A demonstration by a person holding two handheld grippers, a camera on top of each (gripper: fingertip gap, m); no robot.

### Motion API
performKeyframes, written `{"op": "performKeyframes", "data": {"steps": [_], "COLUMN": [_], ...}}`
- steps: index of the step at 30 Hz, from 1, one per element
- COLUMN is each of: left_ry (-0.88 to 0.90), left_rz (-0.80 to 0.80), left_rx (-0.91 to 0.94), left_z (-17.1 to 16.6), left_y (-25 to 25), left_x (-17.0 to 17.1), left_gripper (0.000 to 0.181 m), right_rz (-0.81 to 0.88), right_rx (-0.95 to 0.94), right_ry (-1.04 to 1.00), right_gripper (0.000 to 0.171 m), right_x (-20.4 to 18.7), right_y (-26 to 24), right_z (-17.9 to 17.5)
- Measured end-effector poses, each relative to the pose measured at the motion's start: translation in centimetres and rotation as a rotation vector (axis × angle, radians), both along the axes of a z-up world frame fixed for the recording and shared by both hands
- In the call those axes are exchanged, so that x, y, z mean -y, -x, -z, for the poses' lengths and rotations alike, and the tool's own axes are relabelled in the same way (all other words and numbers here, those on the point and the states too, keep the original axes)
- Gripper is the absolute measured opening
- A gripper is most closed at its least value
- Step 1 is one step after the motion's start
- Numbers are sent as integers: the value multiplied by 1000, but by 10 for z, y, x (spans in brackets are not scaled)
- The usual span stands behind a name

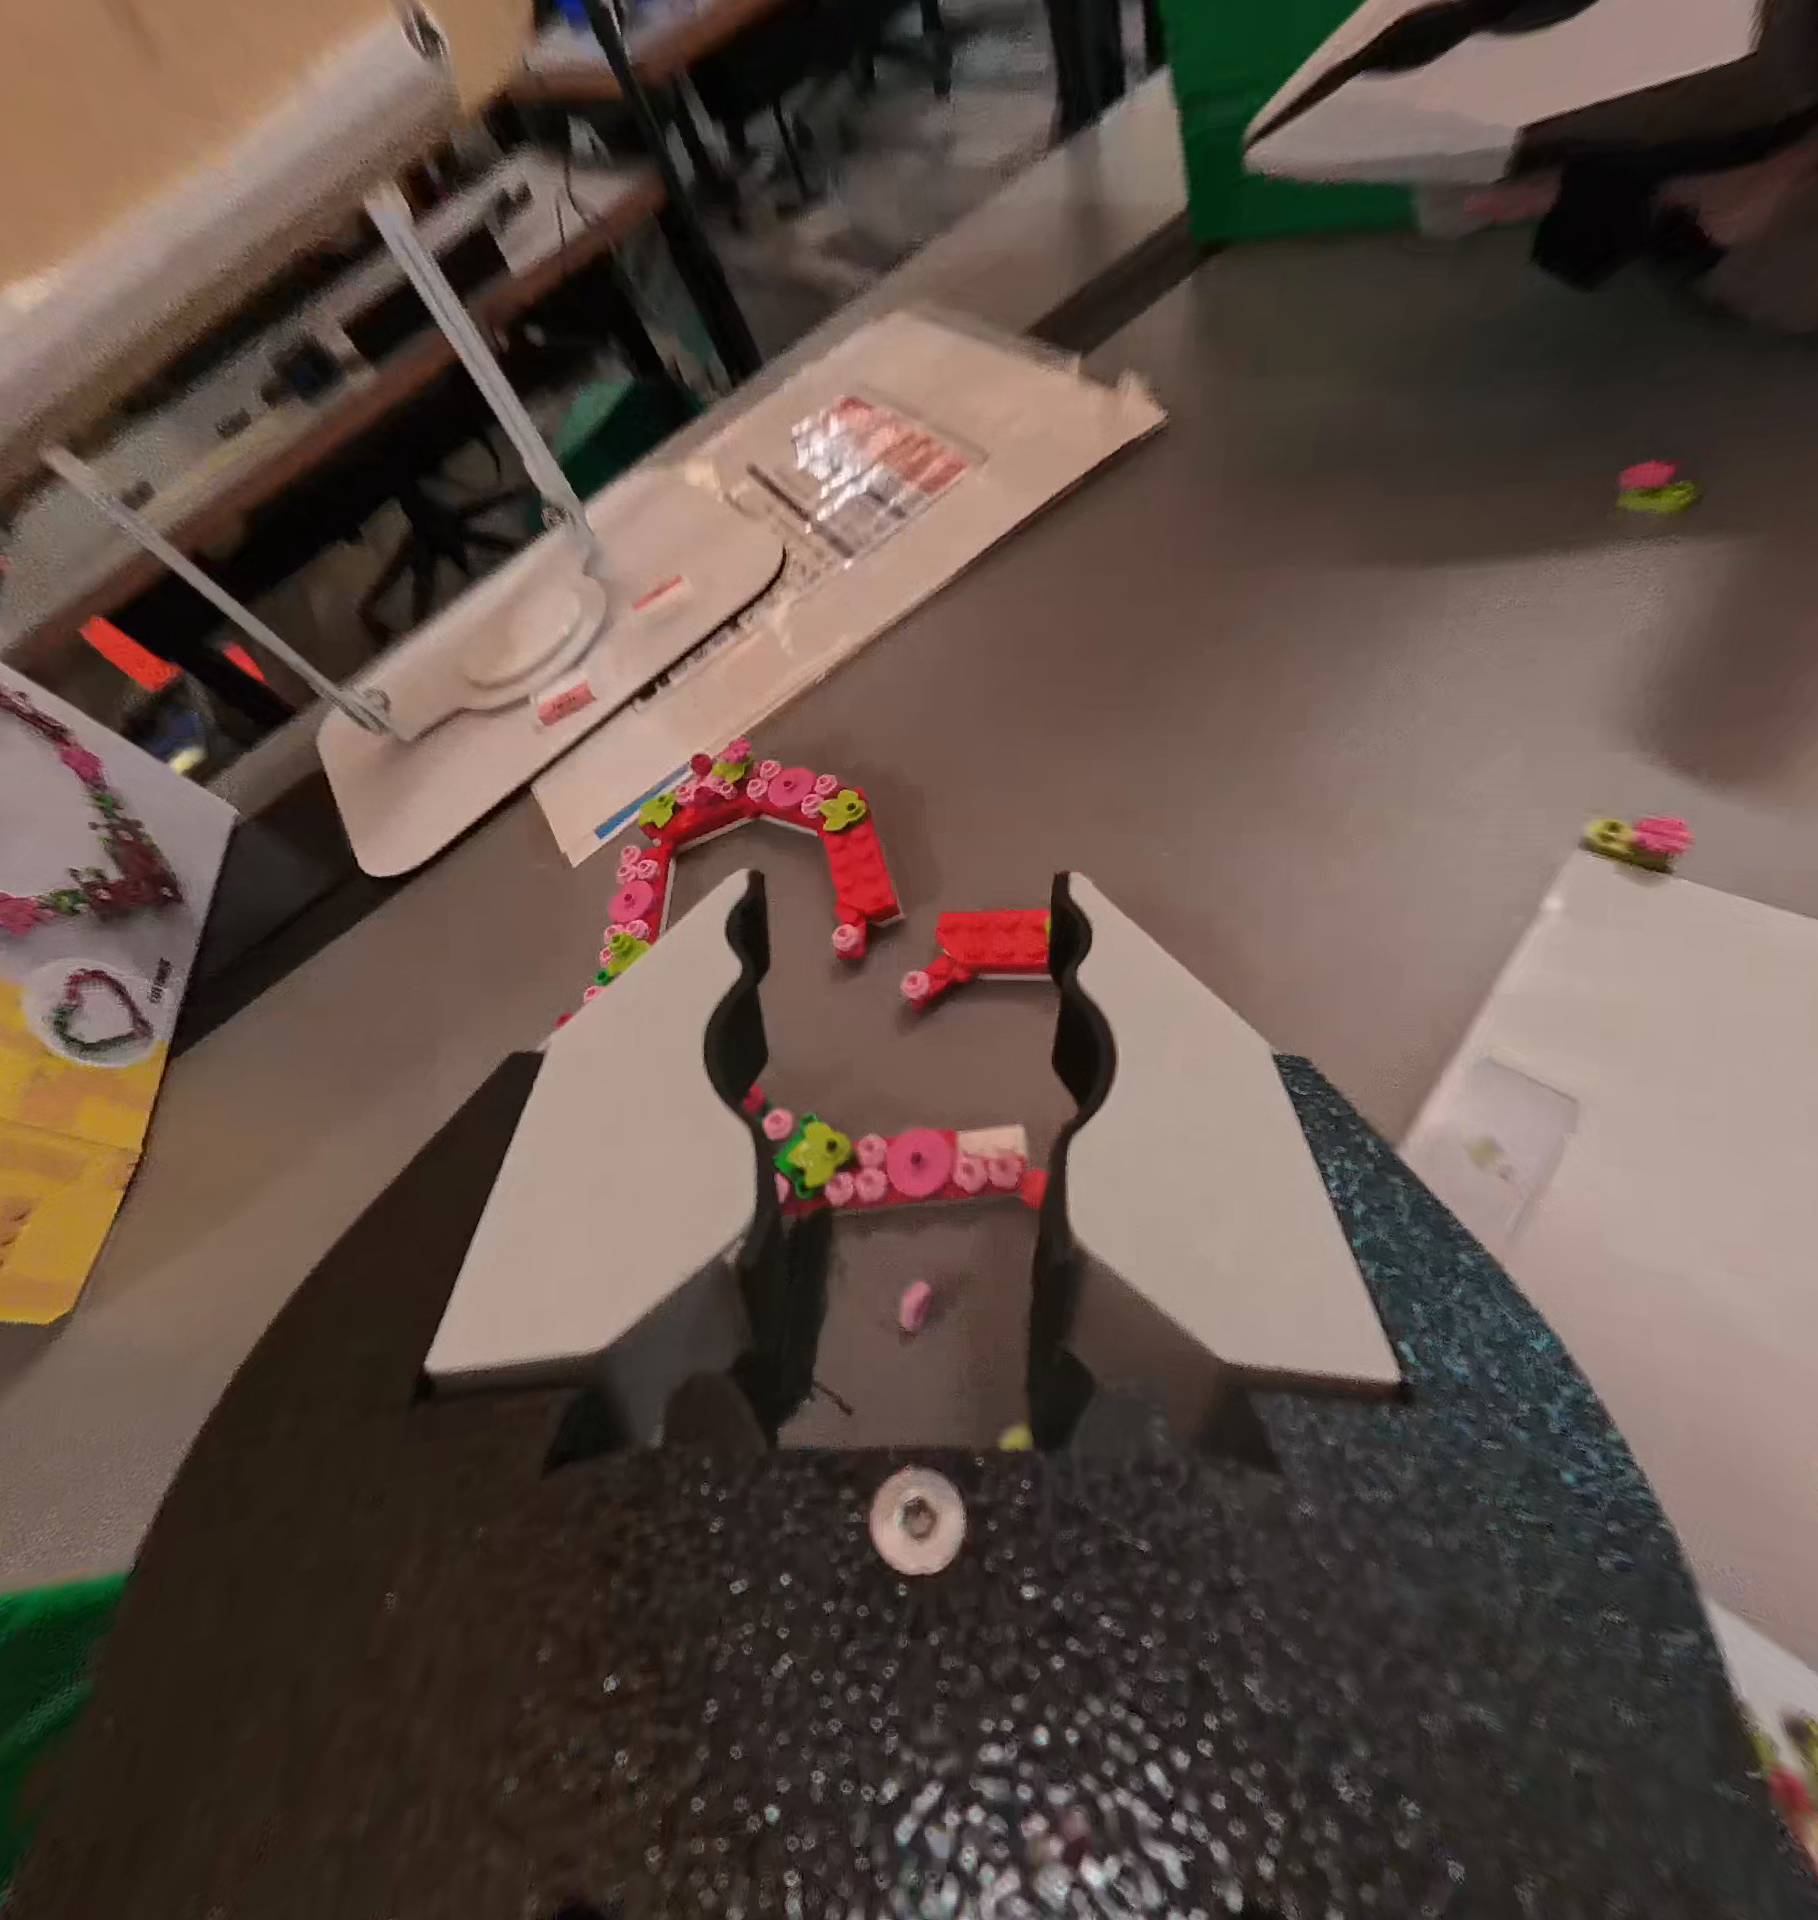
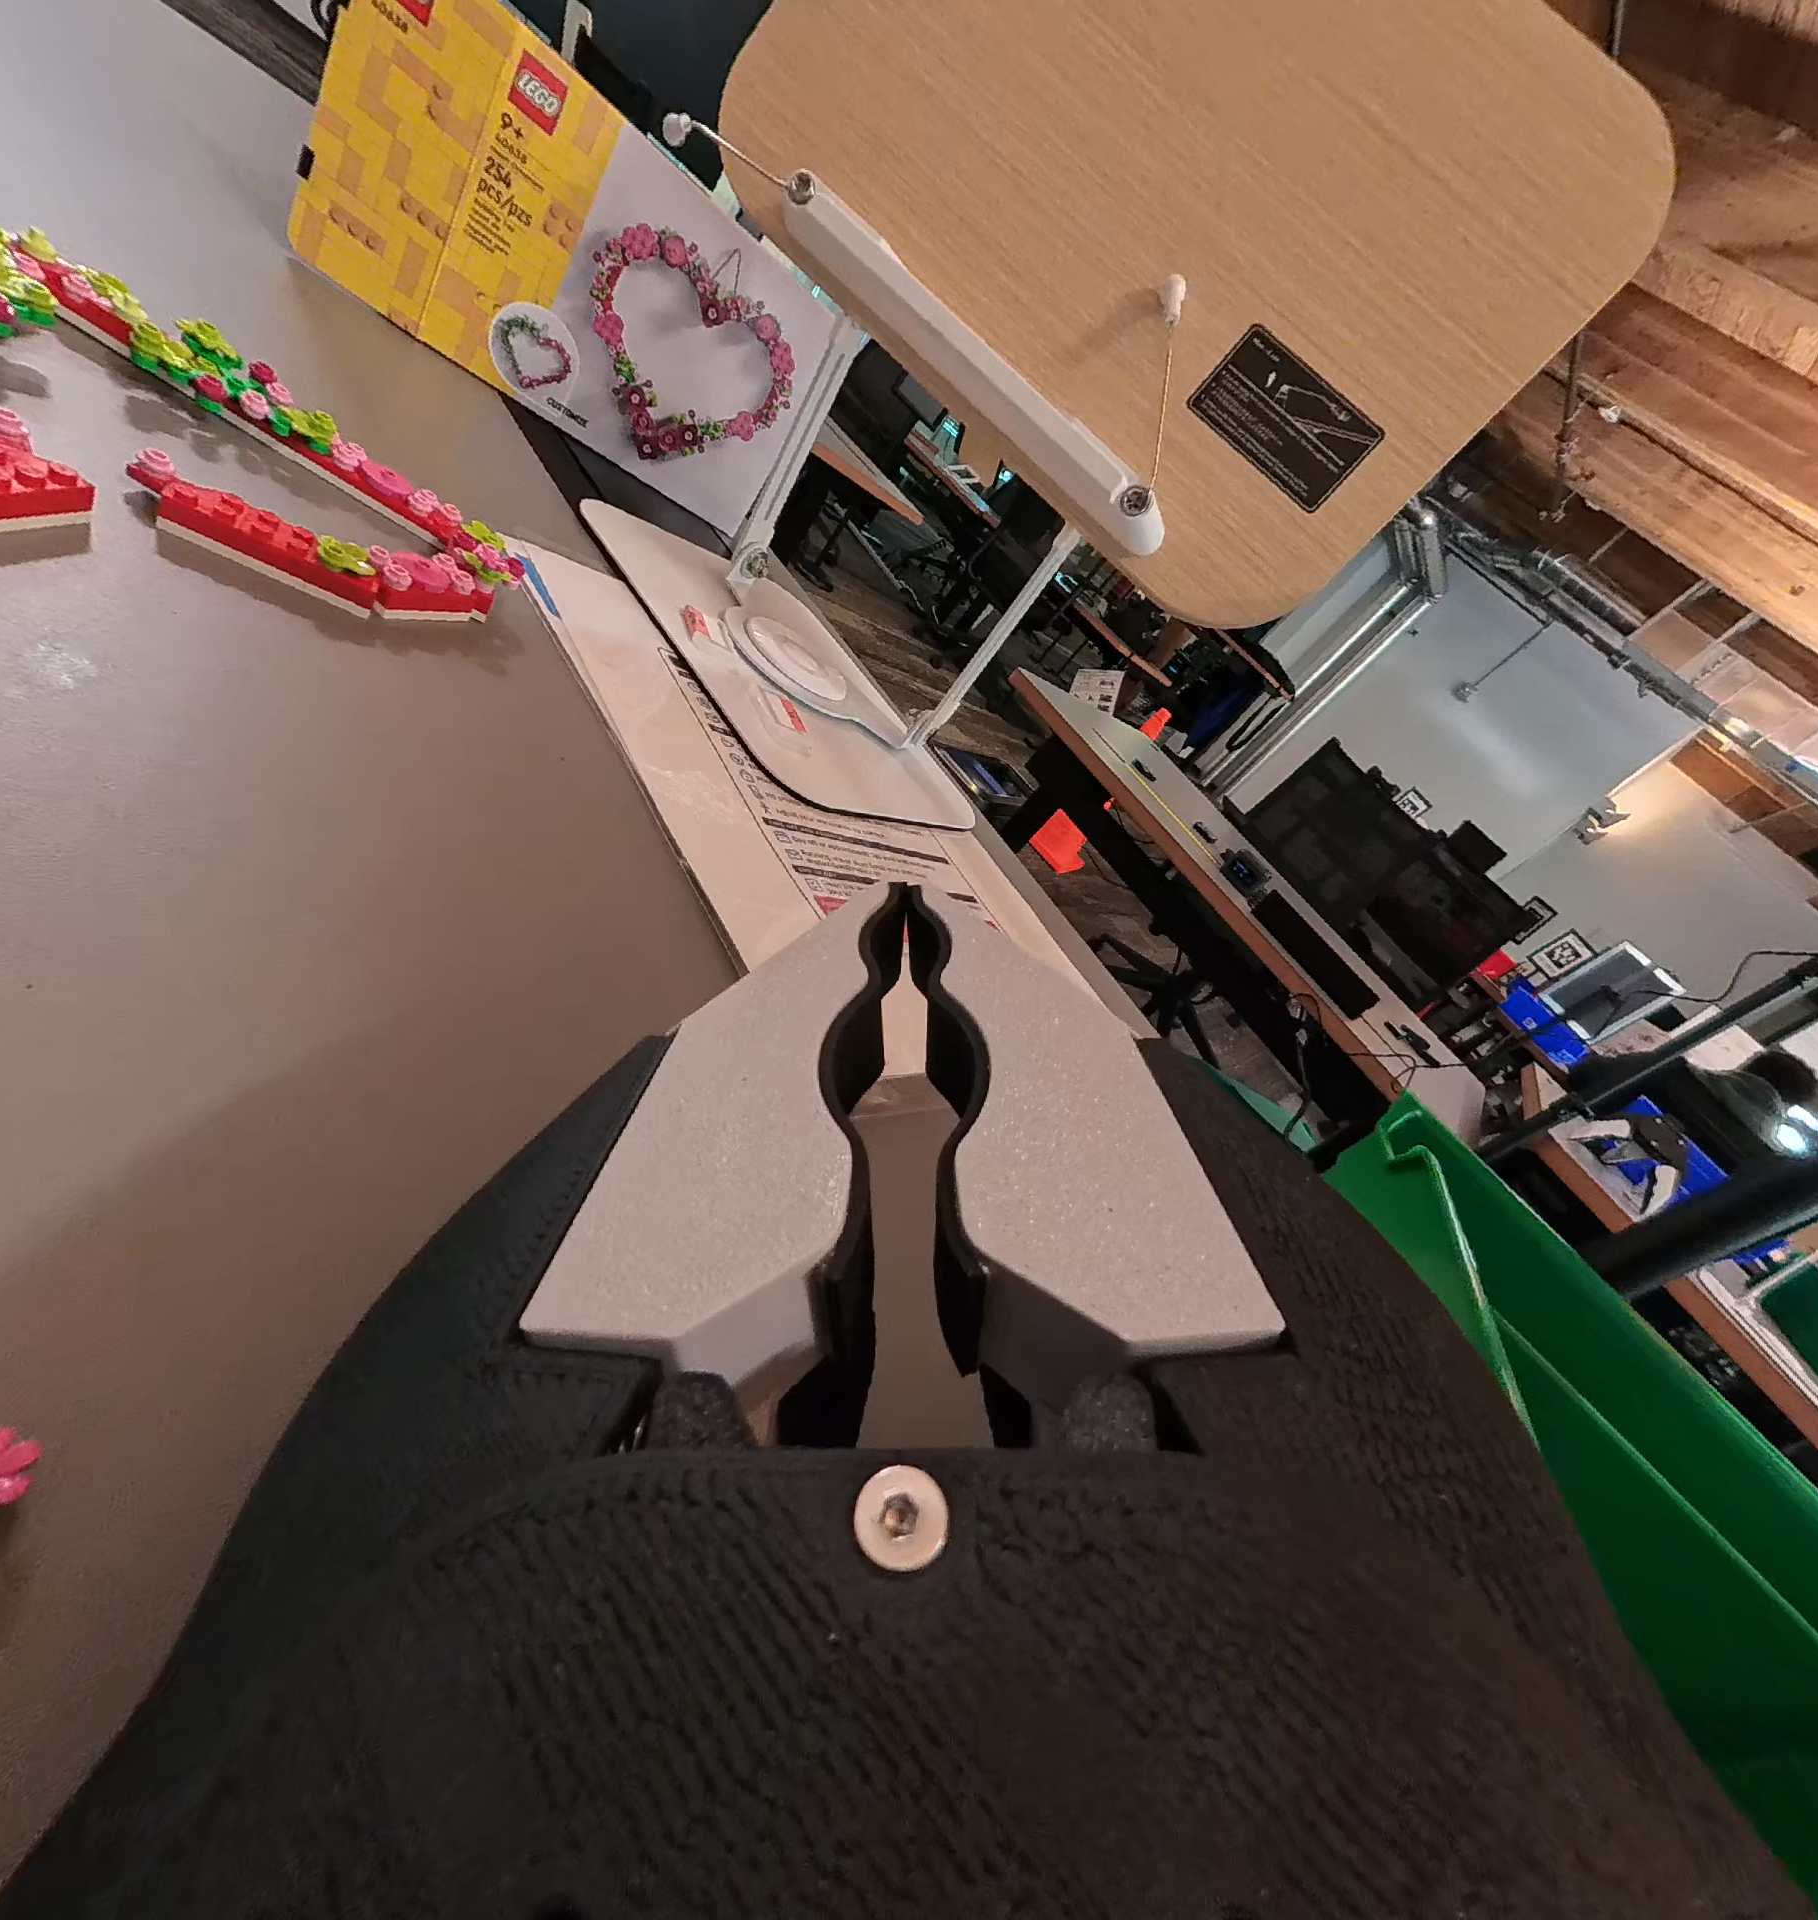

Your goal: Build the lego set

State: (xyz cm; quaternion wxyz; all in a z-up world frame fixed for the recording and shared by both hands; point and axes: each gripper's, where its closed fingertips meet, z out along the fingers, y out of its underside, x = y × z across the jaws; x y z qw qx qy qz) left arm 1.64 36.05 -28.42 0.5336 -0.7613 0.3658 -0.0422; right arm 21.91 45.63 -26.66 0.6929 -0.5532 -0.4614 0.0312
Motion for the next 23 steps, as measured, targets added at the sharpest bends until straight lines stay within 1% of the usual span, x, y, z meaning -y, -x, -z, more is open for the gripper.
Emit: {"op": "performKeyframes", "data": {"steps": [3,4,9,12,15,18,23], "left_ry": [156,196,333,397,416,418,431], "left_rz": [-18,-11,-34,-31,-18,-14,-23], "left_rx": [-17,-6,-29,-32,-41,-51,-67], "left_z": [15,19,47,60,66,66,67], "left_y": [-4,-6,-6,-8,-10,-9,-5], "left_x": [-28,-35,-64,-70,-72,-72,-70], "left_gripper": [52,49,47,45,40,36,24], "right_rz": [-1,0,-2,0,0,0,-3], "right_rx": [10,16,37,37,44,51,53], "right_ry": [0,1,2,6,7,7,5], "right_gripper": [0,0,0,0,0,0,0], "right_x": [0,0,0,-1,-1,-1,0], "right_y": [1,1,3,3,3,4,5], "right_z": [1,2,5,6,7,7,8]}}
